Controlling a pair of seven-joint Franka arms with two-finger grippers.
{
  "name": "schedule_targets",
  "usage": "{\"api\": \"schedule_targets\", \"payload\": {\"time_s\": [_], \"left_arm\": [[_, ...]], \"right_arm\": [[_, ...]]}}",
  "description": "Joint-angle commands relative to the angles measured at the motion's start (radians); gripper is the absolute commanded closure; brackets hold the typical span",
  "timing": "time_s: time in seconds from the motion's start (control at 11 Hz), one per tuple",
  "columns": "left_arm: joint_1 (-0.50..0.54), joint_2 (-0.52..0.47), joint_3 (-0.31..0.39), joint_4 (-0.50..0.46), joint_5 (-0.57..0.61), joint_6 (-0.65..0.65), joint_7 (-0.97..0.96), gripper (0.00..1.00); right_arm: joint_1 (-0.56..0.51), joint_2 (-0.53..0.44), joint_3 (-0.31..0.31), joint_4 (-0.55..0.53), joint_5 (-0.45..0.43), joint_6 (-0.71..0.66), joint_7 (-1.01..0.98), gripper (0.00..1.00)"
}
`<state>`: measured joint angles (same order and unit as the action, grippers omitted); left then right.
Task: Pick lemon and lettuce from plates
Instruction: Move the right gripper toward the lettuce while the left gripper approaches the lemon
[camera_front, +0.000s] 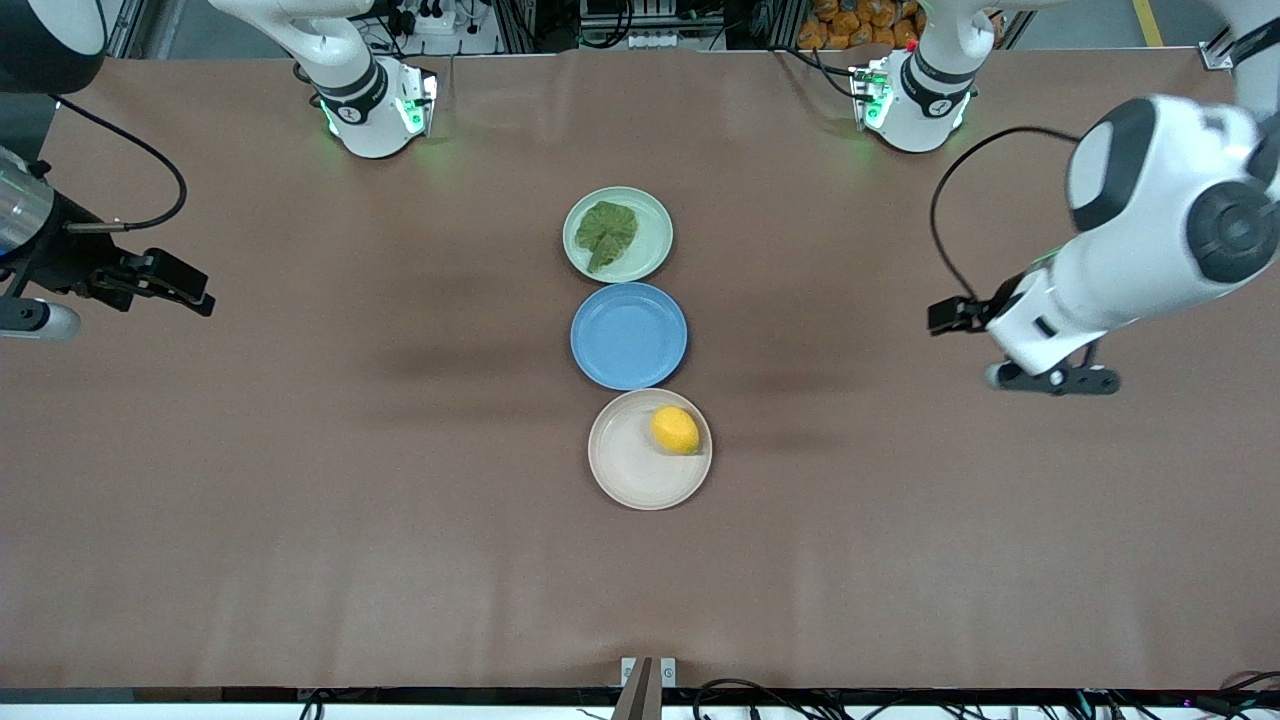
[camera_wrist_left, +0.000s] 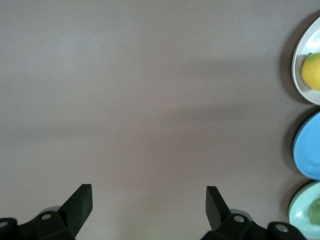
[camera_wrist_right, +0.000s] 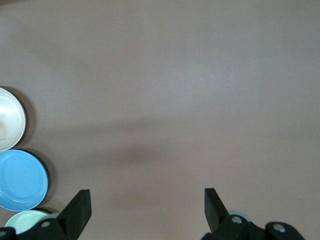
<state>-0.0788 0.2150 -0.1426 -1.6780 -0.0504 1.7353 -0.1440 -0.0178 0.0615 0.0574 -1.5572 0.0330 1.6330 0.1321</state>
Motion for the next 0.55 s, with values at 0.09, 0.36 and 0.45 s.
{"api": "schedule_targets", "payload": {"time_s": [0.09, 0.36, 0.45], "left_arm": [[-0.104, 0.14, 0.0, 0.07, -0.019, 0.09, -0.173, 0.0], [-0.135, 0.147, 0.0, 0.075, -0.009, 0.092, -0.2, 0.0], [-0.122, 0.123, 0.0, 0.064, -0.009, 0.077, -0.186, 0.0]], "right_arm": [[0.044, 0.009, 0.015, -0.023, 0.021, -0.001, 0.035, 0.0], [0.096, 0.004, 0.061, -0.035, 0.018, -0.048, 0.132, 0.0], [0.12, -0.003, 0.061, -0.047, 0.018, -0.062, 0.142, 0.0]]}}
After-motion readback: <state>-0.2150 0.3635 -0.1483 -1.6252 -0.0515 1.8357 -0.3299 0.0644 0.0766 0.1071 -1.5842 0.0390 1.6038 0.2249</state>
